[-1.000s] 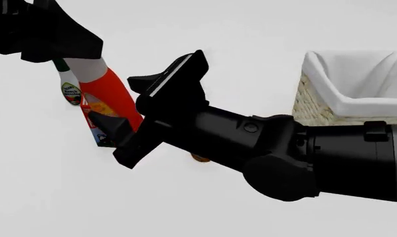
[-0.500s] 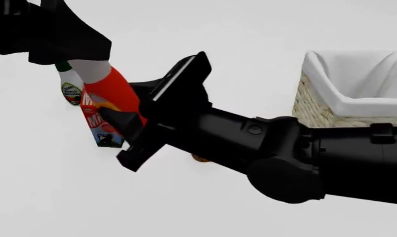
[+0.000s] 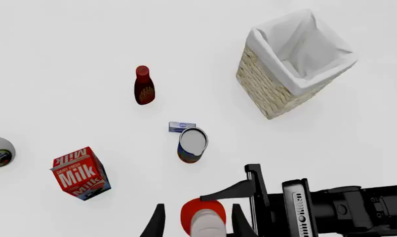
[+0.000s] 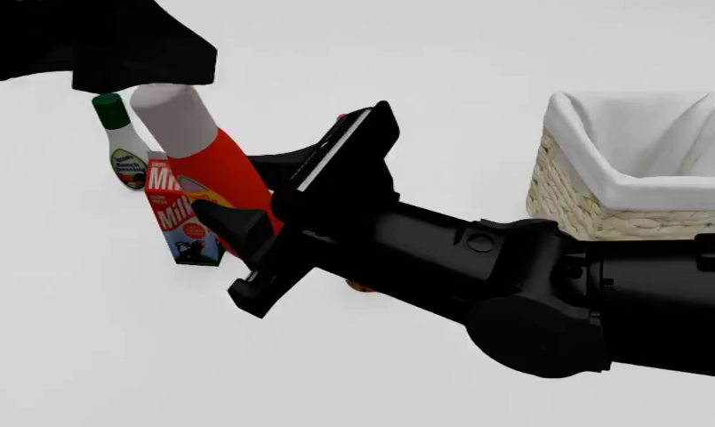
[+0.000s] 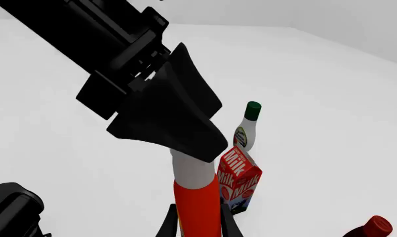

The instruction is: Pick the ketchup and place it in the basket.

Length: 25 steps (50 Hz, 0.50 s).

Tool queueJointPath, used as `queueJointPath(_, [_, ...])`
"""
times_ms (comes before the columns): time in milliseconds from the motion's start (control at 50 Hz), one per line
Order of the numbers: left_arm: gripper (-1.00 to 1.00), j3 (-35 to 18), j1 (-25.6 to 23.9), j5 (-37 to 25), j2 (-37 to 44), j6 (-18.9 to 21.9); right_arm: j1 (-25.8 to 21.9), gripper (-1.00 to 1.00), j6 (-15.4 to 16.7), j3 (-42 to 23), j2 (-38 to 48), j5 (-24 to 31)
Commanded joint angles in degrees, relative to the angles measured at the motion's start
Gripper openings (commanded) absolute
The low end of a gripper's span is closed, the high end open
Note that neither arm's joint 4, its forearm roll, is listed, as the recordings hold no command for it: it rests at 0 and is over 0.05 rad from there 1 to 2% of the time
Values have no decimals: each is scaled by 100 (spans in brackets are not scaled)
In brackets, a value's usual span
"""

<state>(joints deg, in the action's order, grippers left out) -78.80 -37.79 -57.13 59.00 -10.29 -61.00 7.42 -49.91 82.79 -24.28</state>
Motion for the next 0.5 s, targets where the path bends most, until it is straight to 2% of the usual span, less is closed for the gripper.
queueJointPath(20, [100,-178,155,174,-3,89,0,-100,-121,172,-179,-43])
queueJointPath(40, [100,-197,168,189,-8,4,-8,-100,-133,197,-212,-37])
queueJointPath(80, [100,-236,194,192,-13,114,-23,-100,-133,237,-262,-19])
queueJointPath(340, [100,-531,317,170,-95,95,-2,-100,-130,292,-537,115])
queueJointPath(500, [100,-596,601,279,-283,84,170,-100,-145,247,-678,164])
